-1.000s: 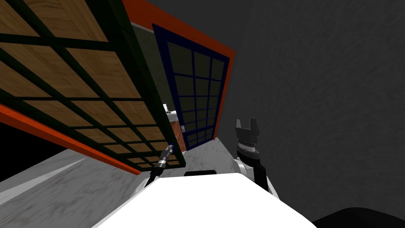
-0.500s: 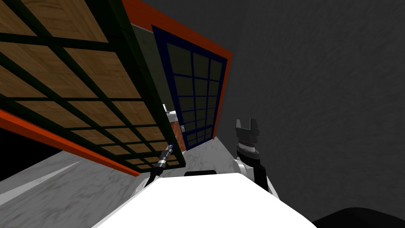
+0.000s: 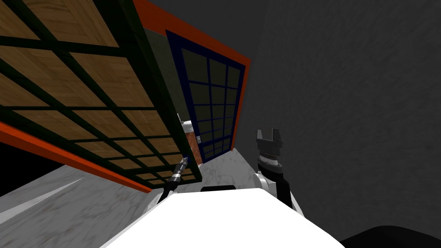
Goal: Pull the door open
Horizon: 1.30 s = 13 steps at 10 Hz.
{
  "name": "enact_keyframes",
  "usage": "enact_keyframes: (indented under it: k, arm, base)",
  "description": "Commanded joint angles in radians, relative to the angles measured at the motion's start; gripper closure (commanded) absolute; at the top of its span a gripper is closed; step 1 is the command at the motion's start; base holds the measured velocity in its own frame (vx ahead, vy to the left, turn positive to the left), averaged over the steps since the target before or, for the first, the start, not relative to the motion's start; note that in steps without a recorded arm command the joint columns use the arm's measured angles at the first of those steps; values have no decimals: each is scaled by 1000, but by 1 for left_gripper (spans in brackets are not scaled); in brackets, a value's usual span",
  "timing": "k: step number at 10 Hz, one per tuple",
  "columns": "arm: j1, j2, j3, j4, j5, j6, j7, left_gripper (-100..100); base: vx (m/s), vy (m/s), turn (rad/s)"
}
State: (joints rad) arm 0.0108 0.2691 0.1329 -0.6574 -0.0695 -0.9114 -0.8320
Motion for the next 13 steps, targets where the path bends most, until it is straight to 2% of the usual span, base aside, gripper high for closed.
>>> enact_keyframes:
  k: [1,8,9,11,12,13]
  arm:
    - [0,-3,-5,4,5,-1,30,100]
    - [-5,0,-24,7,57,0,209,100]
    - [-5,0,-24,7,57,0,213,100]
    - [-7,1,-33,9,80,1,276,100]
    - [-7,1,-33,9,80,1,291,100]
    - [-8,2,-37,9,91,1,326,100]
  base:
    - [-27,17,-40]
    - [-33,17,-50]
    - [-24,15,-28]
    - [-35,11,-70]
    - [-37,21,-33]
    - [-37,21,-41]
